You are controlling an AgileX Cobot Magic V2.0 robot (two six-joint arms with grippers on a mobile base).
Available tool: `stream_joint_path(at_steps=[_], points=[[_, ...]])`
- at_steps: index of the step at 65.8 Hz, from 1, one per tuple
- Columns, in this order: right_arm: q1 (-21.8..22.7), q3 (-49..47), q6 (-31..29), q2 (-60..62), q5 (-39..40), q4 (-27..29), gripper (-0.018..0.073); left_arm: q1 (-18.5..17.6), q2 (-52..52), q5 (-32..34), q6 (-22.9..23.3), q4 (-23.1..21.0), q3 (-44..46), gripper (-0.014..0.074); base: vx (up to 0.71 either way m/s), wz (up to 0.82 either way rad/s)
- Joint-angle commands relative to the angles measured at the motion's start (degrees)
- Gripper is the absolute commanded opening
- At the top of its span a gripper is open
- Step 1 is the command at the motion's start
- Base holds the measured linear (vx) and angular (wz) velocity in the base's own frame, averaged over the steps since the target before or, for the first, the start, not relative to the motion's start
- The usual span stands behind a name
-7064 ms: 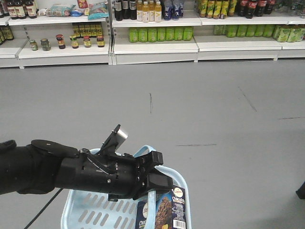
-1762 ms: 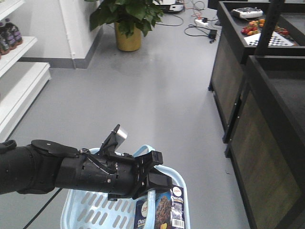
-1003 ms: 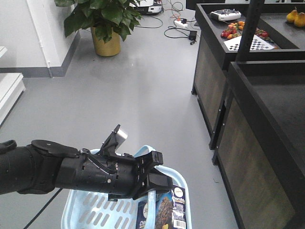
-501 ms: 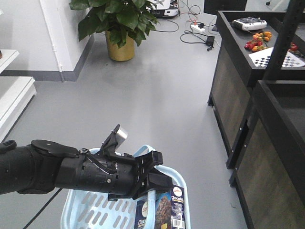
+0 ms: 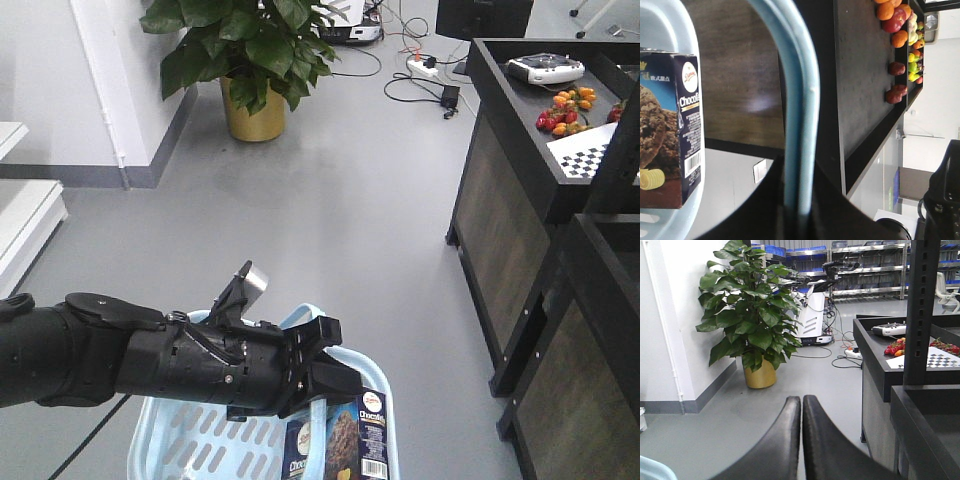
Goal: Left arm holds basket, right arm returns cookies
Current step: 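Turn the base past the potted plant, keeping the basket in left gripper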
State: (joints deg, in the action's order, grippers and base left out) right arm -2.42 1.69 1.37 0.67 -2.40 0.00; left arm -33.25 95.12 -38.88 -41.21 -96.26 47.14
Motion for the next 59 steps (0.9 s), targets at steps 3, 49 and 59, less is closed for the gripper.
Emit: stream_joint_path(at_steps=[3, 49, 59], points=[[-0.03, -0.04, -0.1, 0.55, 4.12, 0.0, -0.0009, -0.06, -2.65, -2.96, -0.04, -3.18, 1.59, -0.0006, 0.29, -0.05], [-0.03, -0.04, -0.1, 0.55, 4.12, 0.0, -0.0009, -0.06, -2.65, -2.96, -0.04, -3.18, 1.59, -0.0006, 0.31, 0.0], [-0.03, -0.04, -0.1, 0.55, 4.12, 0.0, -0.0009, -0.06, -2.65, -2.96, -0.04, -3.18, 1.59, -0.0006, 0.33, -0.01]])
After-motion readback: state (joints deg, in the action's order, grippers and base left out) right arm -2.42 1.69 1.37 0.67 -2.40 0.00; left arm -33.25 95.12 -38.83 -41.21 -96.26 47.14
